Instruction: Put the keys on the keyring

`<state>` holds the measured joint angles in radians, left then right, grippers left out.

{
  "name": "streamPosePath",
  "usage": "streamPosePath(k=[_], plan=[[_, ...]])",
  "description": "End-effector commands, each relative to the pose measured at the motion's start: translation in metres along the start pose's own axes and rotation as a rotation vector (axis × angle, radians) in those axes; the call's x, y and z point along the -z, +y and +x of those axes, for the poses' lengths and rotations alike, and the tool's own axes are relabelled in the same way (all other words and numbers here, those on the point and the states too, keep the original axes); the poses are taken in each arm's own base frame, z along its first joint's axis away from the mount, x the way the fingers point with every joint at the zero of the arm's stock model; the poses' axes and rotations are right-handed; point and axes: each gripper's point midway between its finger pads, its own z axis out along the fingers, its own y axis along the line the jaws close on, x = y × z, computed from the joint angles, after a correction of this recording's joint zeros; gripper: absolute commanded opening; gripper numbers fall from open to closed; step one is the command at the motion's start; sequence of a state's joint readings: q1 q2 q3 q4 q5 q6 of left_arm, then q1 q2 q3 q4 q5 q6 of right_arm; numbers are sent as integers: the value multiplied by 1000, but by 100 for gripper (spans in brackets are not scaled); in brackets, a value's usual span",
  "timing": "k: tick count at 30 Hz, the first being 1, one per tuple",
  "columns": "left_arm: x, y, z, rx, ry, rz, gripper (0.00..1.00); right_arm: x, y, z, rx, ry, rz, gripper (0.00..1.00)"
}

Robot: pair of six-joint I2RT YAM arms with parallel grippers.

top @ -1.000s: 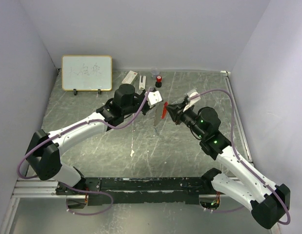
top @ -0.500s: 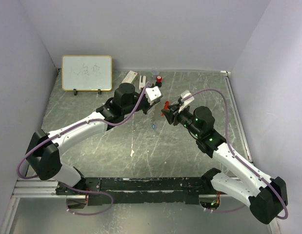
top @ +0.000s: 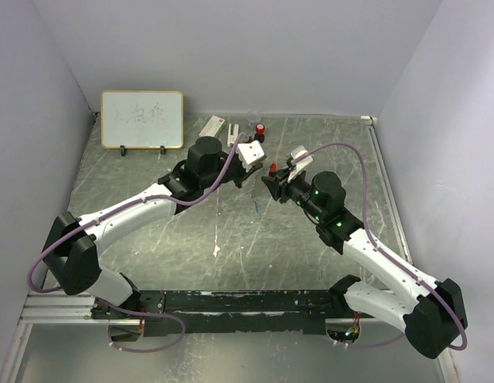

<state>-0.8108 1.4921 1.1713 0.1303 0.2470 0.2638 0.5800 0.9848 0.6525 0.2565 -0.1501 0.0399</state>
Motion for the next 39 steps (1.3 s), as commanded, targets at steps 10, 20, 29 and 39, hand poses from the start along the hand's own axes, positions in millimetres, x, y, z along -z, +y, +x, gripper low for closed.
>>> streamPosePath(k=[10, 20, 29, 39], plan=[[-4, -3, -8, 9, -30, 2, 7, -6, 0, -35, 29, -93, -6, 30], [-5, -7, -9, 4, -30, 16, 7, -12, -2, -33, 37, -86, 1, 26], [-4, -6, -6, 0, -16, 1, 7, -12, -11, -36, 37, -89, 52, 0], [-4, 9, 1, -7, 28, -73, 7, 12, -15, -42, 54, -114, 92, 0]])
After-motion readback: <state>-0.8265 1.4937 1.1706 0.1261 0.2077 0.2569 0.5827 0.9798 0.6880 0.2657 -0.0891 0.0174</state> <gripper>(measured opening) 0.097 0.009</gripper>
